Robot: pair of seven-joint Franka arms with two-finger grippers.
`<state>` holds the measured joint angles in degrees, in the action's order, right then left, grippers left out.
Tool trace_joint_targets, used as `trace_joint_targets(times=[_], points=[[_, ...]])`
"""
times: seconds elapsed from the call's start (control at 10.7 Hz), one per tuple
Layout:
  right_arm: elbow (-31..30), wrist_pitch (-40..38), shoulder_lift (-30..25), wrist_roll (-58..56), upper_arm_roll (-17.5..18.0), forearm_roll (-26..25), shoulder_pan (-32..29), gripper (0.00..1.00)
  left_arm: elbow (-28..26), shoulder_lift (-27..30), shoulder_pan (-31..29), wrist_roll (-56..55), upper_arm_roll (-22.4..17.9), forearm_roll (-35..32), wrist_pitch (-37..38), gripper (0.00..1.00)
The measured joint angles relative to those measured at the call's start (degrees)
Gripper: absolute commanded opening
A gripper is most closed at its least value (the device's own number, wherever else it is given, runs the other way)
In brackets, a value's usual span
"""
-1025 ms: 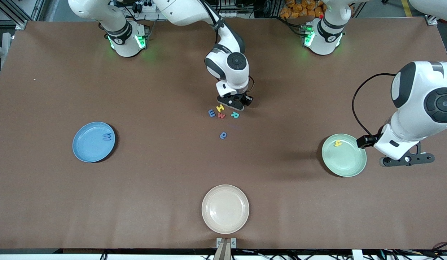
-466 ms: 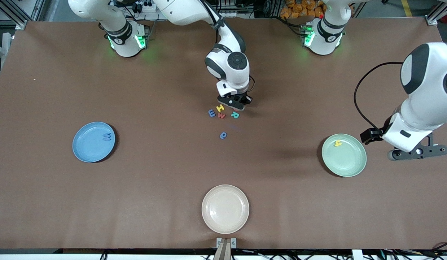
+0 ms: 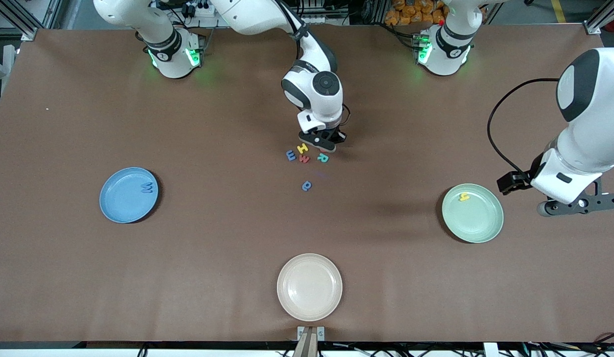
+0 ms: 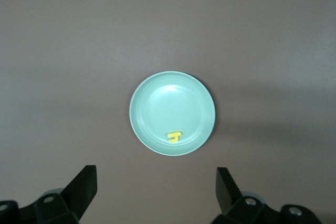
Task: Sort uppercase to blue plate, lowercase to green plate
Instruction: 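Lower the right gripper and grasp the pink foam Q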
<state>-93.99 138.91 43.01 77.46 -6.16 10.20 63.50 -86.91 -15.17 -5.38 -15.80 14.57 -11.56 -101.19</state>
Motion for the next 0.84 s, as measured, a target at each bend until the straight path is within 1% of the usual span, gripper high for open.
trace_joint_targets(times=[0.37,0.56,0.84], points=[[0.69,-0.24,0.08,-0.05,-0.03,-0.03,0.00,0.00,0.09,0.18,0.02,0.00,0.42,0.49,0.00,1.00],[2.44,-3.22,0.09,-0.21,-0.21,-0.09,-0.01,0.00,0.12,0.31,0.07,0.00,1.63,0.51,0.00,1.00],[4.65,-7.37,-0.02,-1.76,-0.76,-0.12,-0.36,0.00,0.12,0.45,0.10,0.00,2.35,0.53,0.00,1.00]])
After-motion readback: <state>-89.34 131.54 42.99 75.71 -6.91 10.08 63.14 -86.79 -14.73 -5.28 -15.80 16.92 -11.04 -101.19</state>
